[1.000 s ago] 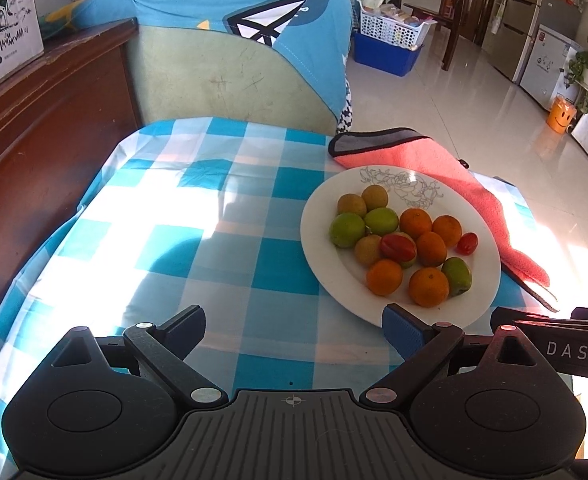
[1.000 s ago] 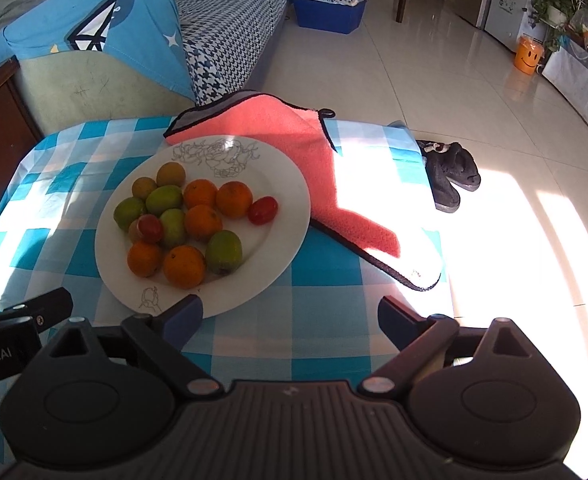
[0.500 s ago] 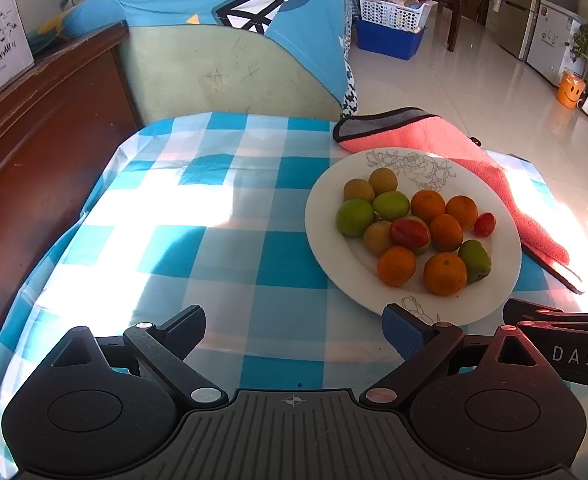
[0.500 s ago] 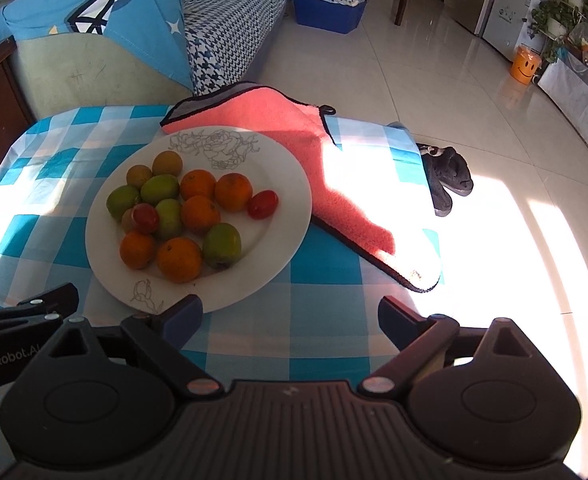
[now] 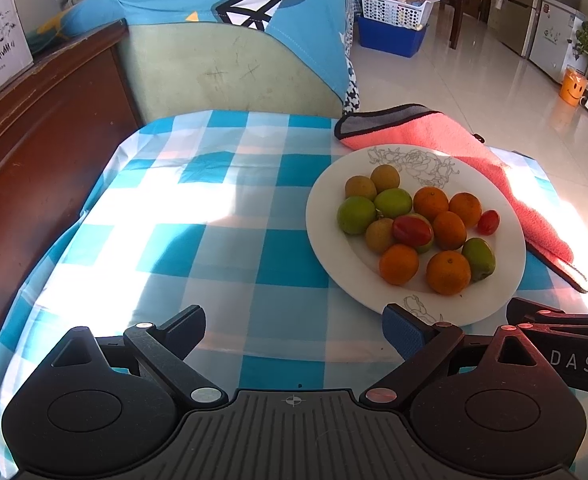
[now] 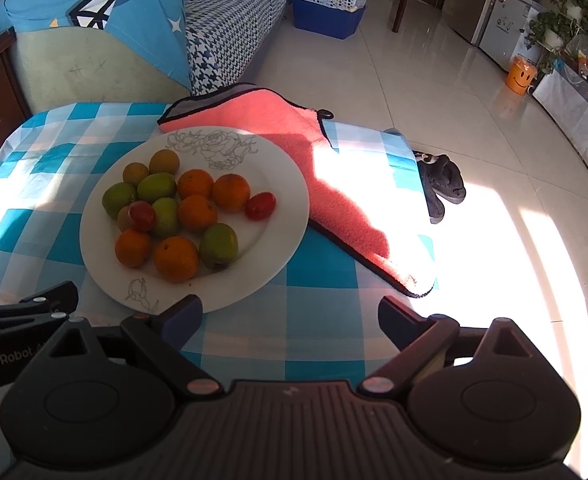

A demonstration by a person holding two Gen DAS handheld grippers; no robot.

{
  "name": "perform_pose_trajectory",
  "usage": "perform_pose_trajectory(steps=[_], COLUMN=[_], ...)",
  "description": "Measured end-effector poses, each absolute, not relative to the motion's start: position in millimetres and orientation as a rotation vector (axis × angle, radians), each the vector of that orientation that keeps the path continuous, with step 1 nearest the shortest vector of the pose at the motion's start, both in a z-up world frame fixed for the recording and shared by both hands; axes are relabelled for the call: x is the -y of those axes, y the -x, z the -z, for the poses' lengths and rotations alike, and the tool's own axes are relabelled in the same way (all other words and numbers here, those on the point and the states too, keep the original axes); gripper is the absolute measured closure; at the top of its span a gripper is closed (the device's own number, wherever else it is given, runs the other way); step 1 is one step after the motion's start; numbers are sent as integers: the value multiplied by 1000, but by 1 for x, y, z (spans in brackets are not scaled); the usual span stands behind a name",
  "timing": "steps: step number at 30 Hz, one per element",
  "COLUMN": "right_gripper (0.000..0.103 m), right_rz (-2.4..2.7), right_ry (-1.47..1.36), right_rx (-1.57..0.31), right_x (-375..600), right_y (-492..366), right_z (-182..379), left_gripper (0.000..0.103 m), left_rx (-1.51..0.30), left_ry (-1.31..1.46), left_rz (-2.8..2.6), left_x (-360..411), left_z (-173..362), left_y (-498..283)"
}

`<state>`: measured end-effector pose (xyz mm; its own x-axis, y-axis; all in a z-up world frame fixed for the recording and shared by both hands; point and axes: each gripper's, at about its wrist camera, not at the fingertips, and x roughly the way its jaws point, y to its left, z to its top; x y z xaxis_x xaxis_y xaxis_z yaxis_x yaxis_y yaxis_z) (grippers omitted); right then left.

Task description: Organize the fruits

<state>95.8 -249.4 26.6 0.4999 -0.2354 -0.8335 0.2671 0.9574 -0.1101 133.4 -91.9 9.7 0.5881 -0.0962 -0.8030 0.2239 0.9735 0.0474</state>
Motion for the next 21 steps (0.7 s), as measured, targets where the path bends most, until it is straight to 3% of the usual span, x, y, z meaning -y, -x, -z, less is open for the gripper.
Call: perform_pose_trajectory(steps=[21], right_gripper=[9], right_rz=[298], right_ry=[-16], right_rx=[-1011], right_x=[242], right_y=[-96], right_z=[-17], left_gripper=[7], left_rx=[-921], left_ry=[-211], left_rz=[150], left_x=[91], left_z=[-8], left_y=[-132])
